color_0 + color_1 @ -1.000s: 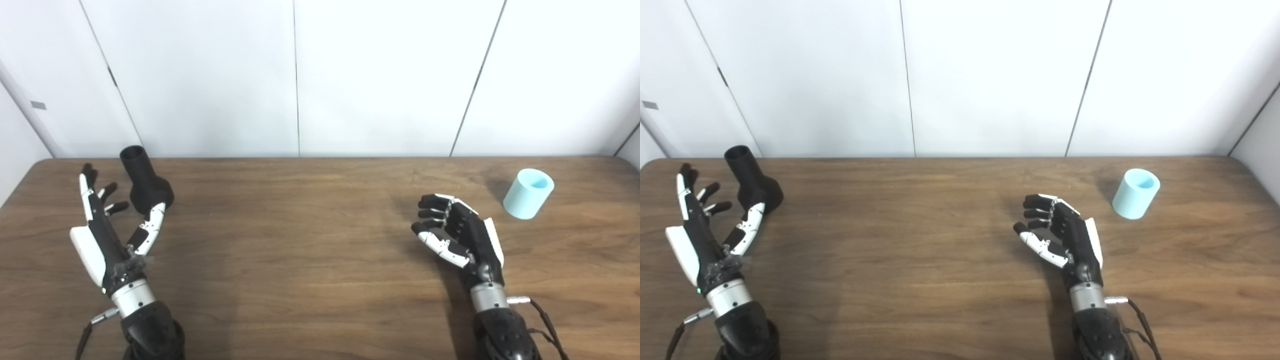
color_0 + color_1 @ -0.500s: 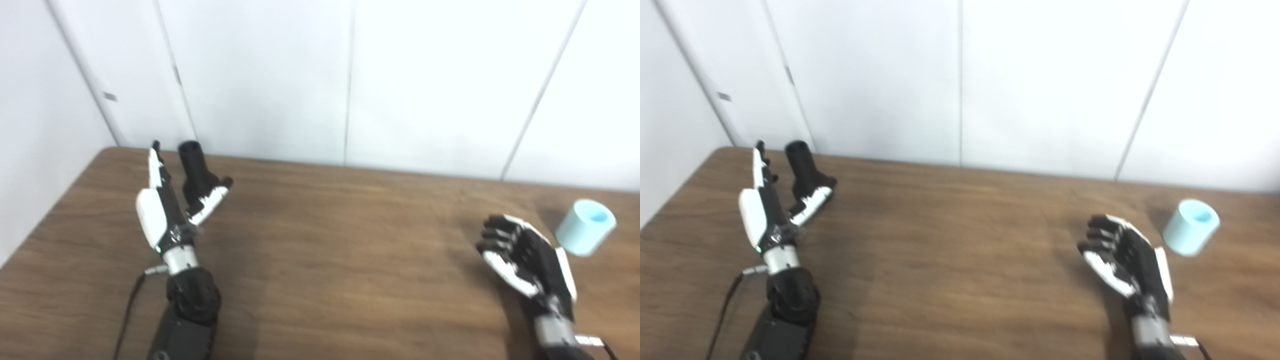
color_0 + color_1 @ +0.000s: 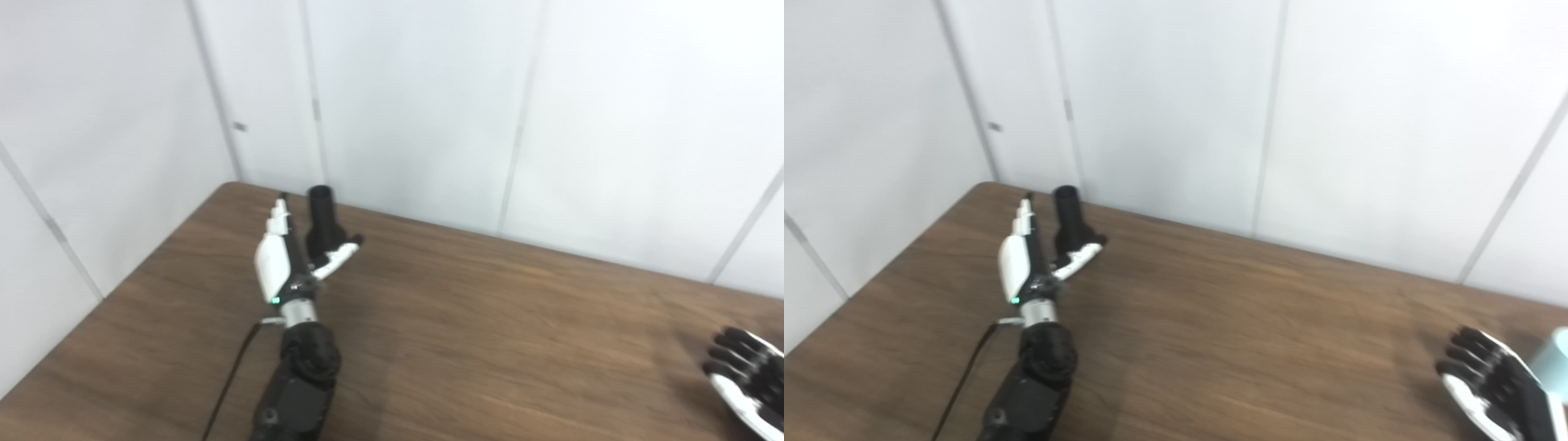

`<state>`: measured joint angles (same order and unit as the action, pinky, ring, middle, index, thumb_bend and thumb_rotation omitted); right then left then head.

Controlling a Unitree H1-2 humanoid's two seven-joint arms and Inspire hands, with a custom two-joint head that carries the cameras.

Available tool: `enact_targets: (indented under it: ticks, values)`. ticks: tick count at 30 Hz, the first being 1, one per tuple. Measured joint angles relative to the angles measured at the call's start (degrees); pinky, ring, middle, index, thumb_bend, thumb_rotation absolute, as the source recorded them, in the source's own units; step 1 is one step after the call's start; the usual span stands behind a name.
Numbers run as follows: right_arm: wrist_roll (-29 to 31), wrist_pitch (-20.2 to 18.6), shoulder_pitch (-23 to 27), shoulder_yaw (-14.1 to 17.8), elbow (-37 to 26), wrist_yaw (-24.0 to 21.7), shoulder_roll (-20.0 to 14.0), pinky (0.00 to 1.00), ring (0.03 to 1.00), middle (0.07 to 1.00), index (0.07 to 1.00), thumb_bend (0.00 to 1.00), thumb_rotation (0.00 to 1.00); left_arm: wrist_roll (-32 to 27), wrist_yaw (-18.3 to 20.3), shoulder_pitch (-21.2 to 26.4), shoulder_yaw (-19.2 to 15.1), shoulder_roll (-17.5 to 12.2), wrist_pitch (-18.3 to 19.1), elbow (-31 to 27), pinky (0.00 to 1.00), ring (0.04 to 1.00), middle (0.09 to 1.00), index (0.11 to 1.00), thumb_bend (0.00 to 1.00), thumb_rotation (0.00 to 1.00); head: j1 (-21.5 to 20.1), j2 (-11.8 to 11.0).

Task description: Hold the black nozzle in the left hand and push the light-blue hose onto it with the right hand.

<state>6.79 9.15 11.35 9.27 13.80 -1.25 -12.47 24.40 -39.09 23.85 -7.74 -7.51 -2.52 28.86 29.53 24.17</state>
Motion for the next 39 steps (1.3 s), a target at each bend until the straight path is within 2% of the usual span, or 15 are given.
enact_targets:
  ticks: [4, 6, 10, 15, 19, 27, 34, 37, 39]
  values:
    - [-2.97, 0.85, 0.7, -0.09, 1.53, 0.85, -0.96, 0.49, 0.594, 0.62, 0.582, 0.31, 0.29, -0.28, -1.74, 1.15, -0.01, 0.9, 0.07, 1.53, 1.0, 1.0, 1.0, 1.0, 1.0, 0.45, 2.54, -0.61]
    - [-4.55, 1.81, 1.24, -0.03, 2.44, 1.84, -1.1, 0.47, 0.586, 0.614, 0.575, 0.33, 0.34, -0.29, -2.17, 1.32, 0.06, 1.42, 0.32, 1.54, 1.0, 1.0, 1.0, 1.0, 1.0, 0.44, 2.9, -0.7]
    - [-4.98, 3.53, 1.93, 0.32, 3.74, 2.04, -1.18, 0.45, 0.574, 0.605, 0.564, 0.36, 0.38, -1.02, -3.14, 1.5, -0.34, 1.77, 0.66, 1.6, 1.0, 1.0, 1.0, 1.0, 1.0, 0.41, 3.08, -0.88]
    - [-5.48, 4.84, 2.18, 0.4, 4.28, 2.06, -1.31, 0.44, 0.565, 0.599, 0.56, 0.39, 0.46, -4.92, -3.53, 2.91, -2.35, 2.17, 0.5, 3.84, 0.99, 0.976, 0.973, 1.0, 1.0, 0.4, 2.99, -0.88]
    - [-5.67, 4.86, 2.37, 0.41, 4.54, 2.07, -1.31, 0.44, 0.564, 0.597, 0.556, 0.41, 0.48, -5.23, -3.61, 3.66, -1.95, 1.86, 1.25, 5.14, 0.99, 0.953, 0.944, 0.965, 1.0, 0.3, 2.99, -1.14]
    - [-6.15, 4.86, 2.61, 0.35, 4.52, 2.31, -1.23, 0.42, 0.544, 0.579, 0.543, 0.45, 0.51, -4.34, -2.7, 3.44, 0.43, 0.9, 9.47, 3.88, 1.0, 0.937, 0.919, 0.919, 1.0, 0.22, 2.29, -1.05]
    - [-6.36, 4.08, 2.52, 0.31, 3.97, 2.55, -1.18, 0.41, 0.527, 0.565, 0.529, 0.51, 0.53, -3.88, 1.33, 2.09, 2.39, 0.06, 14.99, 0.98, 1.0, 0.961, 0.938, 0.939, 1.0, 0.23, 1.58, -0.88]
    - [-6.36, 3.56, 2.39, 0.3, 3.62, 2.55, -1.17, 0.4, 0.516, 0.556, 0.523, 0.54, 0.55, -2.76, 2.71, 1.64, 3.25, -0.47, 16.82, 0.24, 1.0, 0.95, 0.927, 0.928, 1.0, 0.2, 1.06, -0.7]
    - [-6.42, 3.53, 2.39, 0.21, 3.6, 2.56, -1.15, 0.38, 0.503, 0.548, 0.515, 0.56, 0.55, -1.49, 3.18, 1.69, 3.85, -0.74, 19.02, 0.09, 1.0, 0.92, 0.896, 0.893, 0.99, 0.13, 0.79, -0.62]
